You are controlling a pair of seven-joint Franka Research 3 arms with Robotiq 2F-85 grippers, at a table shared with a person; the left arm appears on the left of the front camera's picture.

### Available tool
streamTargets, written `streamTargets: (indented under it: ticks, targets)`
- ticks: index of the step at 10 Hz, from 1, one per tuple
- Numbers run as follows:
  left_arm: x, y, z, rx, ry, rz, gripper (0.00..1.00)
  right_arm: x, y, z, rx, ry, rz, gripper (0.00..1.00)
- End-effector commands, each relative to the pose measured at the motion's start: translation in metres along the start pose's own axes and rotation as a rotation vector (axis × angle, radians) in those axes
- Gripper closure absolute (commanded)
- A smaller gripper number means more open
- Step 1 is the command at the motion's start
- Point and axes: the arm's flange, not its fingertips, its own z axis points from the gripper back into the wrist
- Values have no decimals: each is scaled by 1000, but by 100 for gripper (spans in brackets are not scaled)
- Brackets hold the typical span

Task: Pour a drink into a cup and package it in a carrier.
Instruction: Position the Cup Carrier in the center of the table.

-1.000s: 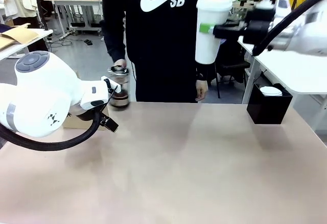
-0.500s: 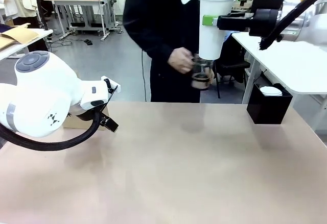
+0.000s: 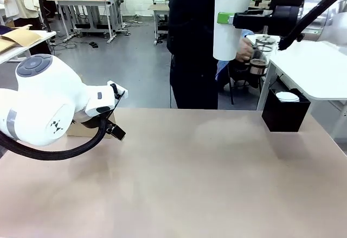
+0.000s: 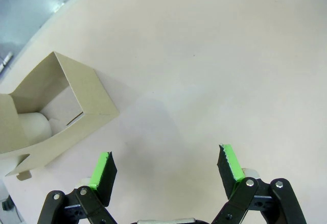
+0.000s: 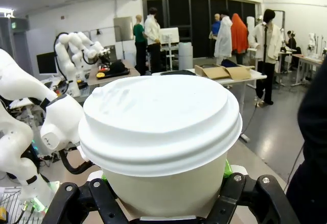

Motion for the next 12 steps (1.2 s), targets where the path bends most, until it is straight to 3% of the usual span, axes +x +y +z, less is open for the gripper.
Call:
streamTargets:
  ticks: [1,4,8,10,12]
  targets:
    - [-1,1,0,-1,-1,3,0,1,2,0,5,-5,16,19]
    - [5,5,16,-36,0,15,0,1,2,0,5,-5,16,19]
    - [46,38,113,-19,34,120,0,1,2,0,5,-5,16,19]
    - [77,70,151,-9,92,207,0,1,2,0,5,-5,16,19]
    - [103,101,157,13,153,297,0,1,2,0,5,-5,16,19]
